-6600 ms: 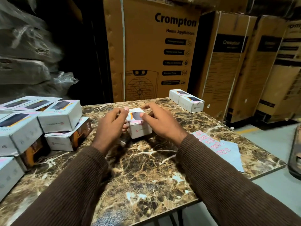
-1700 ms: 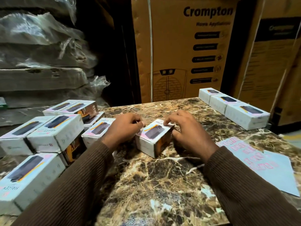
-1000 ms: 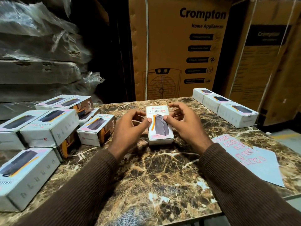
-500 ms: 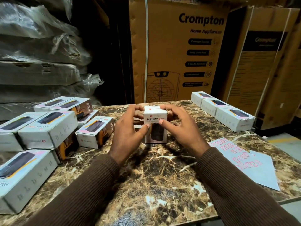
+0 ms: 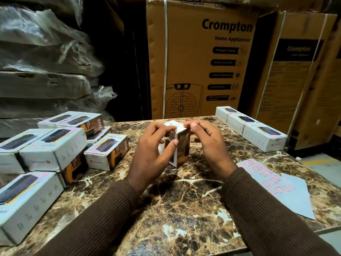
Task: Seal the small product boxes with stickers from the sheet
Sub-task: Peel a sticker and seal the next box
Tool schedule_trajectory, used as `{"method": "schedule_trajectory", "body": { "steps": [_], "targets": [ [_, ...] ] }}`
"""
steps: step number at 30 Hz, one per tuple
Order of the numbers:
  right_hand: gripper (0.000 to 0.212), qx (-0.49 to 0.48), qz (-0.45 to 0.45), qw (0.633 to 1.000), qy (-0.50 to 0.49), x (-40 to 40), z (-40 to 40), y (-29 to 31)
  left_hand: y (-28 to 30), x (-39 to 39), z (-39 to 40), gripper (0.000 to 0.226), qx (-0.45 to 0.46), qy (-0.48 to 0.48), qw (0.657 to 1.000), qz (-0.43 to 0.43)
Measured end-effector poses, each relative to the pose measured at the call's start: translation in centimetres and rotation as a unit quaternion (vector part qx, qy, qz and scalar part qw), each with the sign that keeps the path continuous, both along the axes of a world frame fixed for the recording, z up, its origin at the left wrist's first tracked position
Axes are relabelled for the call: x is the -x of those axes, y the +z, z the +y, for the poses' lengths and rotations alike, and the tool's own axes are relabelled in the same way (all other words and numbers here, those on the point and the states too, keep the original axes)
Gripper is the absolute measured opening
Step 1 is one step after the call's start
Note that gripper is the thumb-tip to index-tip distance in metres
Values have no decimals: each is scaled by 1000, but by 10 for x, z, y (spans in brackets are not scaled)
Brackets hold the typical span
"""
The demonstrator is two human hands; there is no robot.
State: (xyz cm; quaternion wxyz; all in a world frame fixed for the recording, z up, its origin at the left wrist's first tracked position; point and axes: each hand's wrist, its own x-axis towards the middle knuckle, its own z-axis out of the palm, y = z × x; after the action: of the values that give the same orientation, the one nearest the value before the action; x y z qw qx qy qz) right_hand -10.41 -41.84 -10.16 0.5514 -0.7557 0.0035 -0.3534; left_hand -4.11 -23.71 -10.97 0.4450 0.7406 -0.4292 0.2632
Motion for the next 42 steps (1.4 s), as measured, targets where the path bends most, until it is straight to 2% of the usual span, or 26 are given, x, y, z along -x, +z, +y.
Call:
{"method": "schedule_trajectory", "body": {
  "steps": [3,6,8,11,16,22,29,34,39,42],
  "targets": [
    [29,-3,-18,1000,13,6,3,2,-1,-5,3,27,21,10,999,27],
    [23,8,-32,999,33,9,7,5,-1,-10,5,33,32,16,997,62],
    [21,20,-37,999,6,8,5,4,-2,-10,4,38,24,16,997,71],
    [23,20,-33,999,-37,4,-3,2,-3,-7,2,33,5,30,998,52],
    [35,14,23,999,18,-1,-4,-3,-1,-2,2,33,-12,52,999,0],
    [22,78,-10,996,-41,3,-4,-1,1,-3,4,26,-7,56,998,-13],
    [7,130,-20,991,-35,8,2,3,5,-9,11,16,-5,57,998,-7],
    [6,164,-17,986,-32,10,5,3,4,-14,11,14,-3,41,999,6],
    [7,179,-28,983,-38,11,4,3,6,-11,11,18,8,41,999,-5],
    [9,129,-48,990,-37,14,7,8,9,-3,10,26,12,52,998,-36]
  ]
}}
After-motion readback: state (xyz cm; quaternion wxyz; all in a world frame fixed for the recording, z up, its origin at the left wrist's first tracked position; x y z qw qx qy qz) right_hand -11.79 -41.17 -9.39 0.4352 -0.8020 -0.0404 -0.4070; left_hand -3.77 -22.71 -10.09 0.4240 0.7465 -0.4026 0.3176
